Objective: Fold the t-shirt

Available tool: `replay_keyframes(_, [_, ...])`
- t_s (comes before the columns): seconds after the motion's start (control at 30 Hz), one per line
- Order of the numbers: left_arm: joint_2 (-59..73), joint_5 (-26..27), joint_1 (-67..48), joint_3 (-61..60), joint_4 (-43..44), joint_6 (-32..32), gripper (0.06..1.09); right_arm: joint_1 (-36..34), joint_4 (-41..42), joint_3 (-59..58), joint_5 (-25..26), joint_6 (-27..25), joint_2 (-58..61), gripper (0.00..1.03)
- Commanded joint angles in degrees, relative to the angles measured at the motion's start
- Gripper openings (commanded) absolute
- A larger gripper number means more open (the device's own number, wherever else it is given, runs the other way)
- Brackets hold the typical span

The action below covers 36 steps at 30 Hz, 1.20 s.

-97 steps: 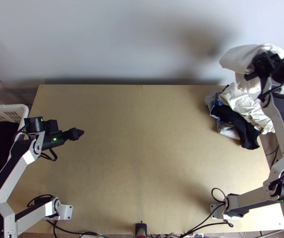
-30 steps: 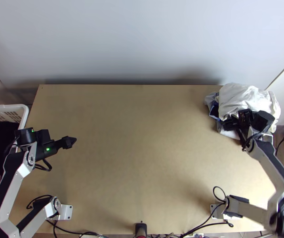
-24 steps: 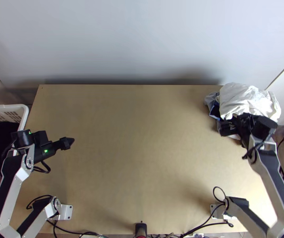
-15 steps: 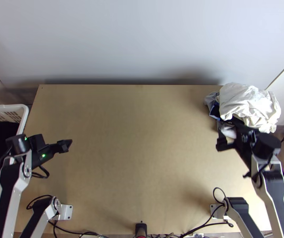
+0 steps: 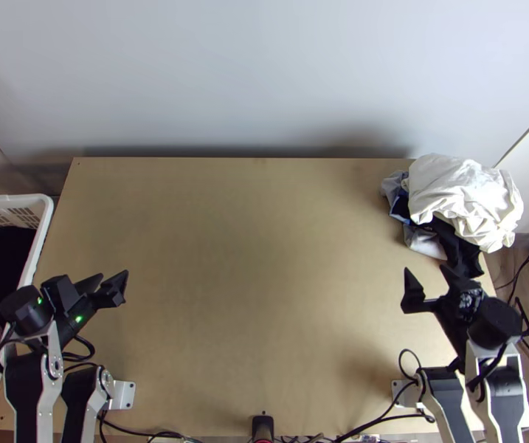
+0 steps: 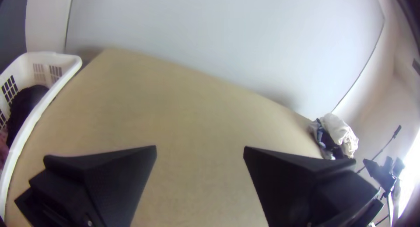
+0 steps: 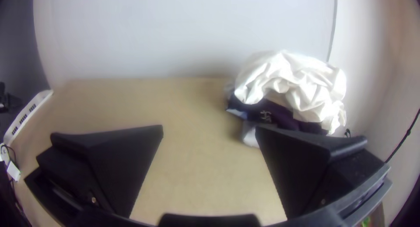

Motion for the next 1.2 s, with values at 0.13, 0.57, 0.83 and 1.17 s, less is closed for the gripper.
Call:
replay_keyframes(0.13, [-5.8,-0.4,4.8,-7.5,11.9,-2.3,1.03,-2.6,10.1,-8.4,1.3,6.4,-6.5,0.98])
replay_keyframes(0.57, [-7.2,-3.9,2.3,-13.5,34.9,-2.5,1.02,2.2,23.5,-17.8,2.7,5.5,-11.5,0.96])
replay_keyframes(0.83, [-21.8,-11.5,-4.7,-22.9,36.9,-3.2,1.02,3.7,23.8,-20.6,3.4,4.8,-16.9,0.96])
replay_keyframes(1.17, [-23.5,-13.7,-5.6,-22.9,30.3,-2.4,1.04,6.4,21.5,-21.0,3.4,5.2,-16.8,0.97])
